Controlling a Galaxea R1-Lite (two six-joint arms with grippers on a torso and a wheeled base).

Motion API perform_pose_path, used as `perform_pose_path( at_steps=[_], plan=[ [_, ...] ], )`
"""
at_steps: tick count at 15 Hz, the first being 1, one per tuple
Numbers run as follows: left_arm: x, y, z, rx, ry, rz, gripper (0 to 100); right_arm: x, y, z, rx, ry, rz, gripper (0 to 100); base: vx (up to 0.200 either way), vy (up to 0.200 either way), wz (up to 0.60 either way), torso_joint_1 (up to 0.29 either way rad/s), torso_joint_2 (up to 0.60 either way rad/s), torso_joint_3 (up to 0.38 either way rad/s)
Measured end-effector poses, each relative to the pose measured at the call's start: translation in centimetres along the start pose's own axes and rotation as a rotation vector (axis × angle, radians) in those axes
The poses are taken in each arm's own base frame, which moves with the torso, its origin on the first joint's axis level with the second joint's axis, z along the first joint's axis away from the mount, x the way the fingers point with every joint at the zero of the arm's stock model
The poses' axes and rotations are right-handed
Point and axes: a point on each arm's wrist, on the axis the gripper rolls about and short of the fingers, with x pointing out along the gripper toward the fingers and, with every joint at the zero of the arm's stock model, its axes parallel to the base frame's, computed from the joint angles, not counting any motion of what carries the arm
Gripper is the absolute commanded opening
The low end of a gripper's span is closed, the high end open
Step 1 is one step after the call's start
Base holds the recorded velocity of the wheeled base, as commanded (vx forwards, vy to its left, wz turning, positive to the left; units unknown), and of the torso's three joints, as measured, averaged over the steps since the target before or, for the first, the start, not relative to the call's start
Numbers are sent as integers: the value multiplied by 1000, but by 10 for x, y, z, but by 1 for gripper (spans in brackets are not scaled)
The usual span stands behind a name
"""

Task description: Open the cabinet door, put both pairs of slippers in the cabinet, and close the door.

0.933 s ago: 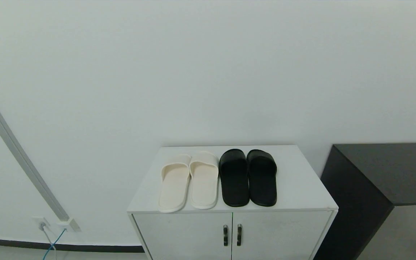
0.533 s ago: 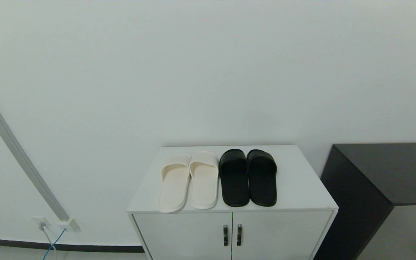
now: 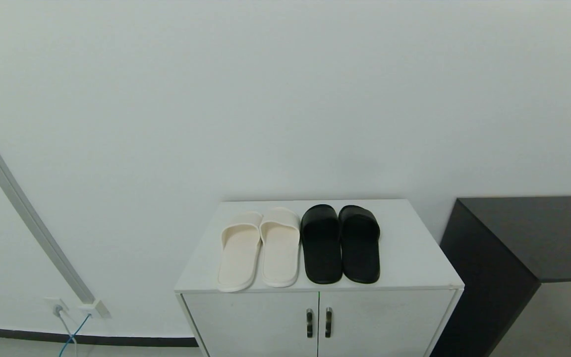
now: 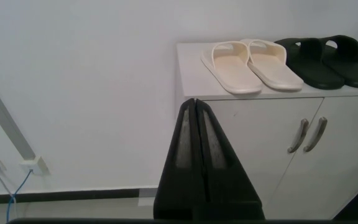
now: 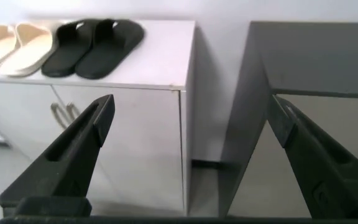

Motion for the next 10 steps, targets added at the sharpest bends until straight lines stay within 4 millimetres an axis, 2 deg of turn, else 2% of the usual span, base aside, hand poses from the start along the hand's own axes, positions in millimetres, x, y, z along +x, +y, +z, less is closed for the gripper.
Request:
perform_pose_path(
  at_steps=[3, 6, 8, 10],
  plan=[
    [0, 0, 0, -3, 0, 0, 0, 33, 1, 23, -4, 90, 99, 100, 0, 0, 0, 0, 0, 0],
    [0, 0, 0, -3, 0, 0, 0, 76, 12, 53, 21, 109, 198, 100, 0, 0, 0, 0, 0, 0],
    [0, 0, 0, -4, -1, 0, 0, 107, 30, 71, 50, 126, 247, 100, 0, 0, 0, 0, 0, 0],
    [0, 0, 0, -3, -1, 0, 0, 133, 56, 86, 69, 144, 270, 100, 0, 0, 0, 0, 0, 0]
  ],
)
